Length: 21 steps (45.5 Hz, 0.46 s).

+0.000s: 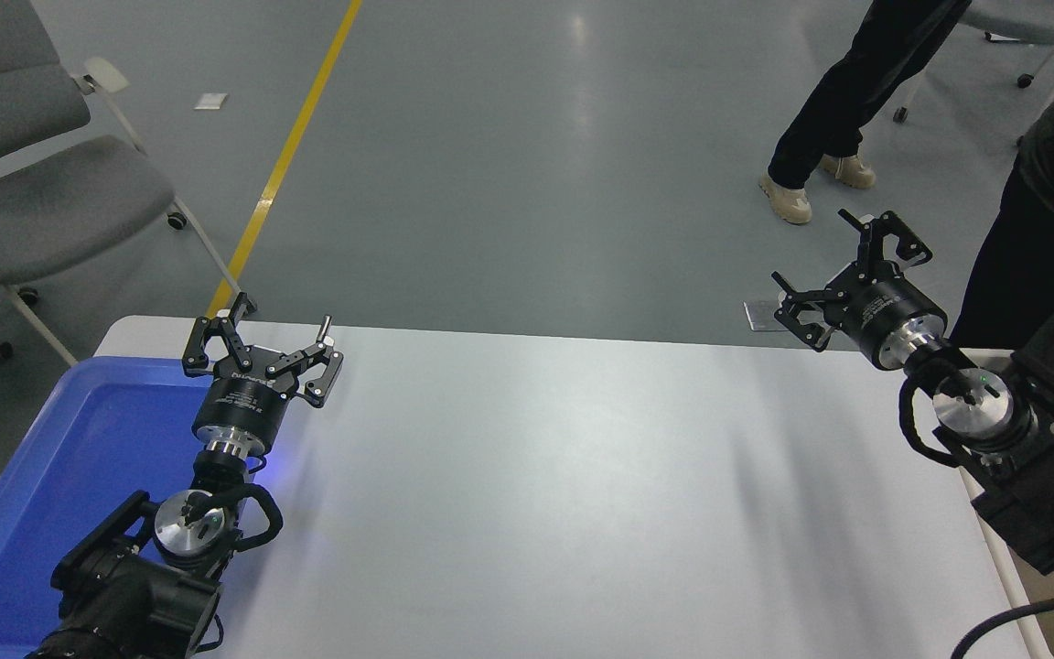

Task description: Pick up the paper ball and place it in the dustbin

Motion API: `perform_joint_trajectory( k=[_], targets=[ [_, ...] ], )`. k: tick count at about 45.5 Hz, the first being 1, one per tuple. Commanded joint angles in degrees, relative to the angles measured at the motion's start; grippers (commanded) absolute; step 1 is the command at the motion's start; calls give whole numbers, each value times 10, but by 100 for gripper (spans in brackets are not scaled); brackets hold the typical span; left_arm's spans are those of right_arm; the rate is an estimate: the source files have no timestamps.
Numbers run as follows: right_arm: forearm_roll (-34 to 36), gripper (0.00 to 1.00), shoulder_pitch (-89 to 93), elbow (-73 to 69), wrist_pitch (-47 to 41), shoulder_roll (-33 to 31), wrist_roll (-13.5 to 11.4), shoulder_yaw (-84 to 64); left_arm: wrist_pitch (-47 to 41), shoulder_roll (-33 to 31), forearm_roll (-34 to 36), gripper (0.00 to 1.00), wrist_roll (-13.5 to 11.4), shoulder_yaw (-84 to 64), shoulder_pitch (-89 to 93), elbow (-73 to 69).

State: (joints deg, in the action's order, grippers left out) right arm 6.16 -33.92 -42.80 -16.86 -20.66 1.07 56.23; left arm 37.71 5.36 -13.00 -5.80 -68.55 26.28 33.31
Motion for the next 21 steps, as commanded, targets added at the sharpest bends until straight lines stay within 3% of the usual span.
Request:
perform_joint_trajectory(
  k=[1,21],
  targets=[
    [1,100,17,56,-81,33,1,26,0,0,0,99,0,0,0,0],
    [1,100,39,90,-132,49,1,45,0,0,0,99,0,0,0,0]
  ],
)
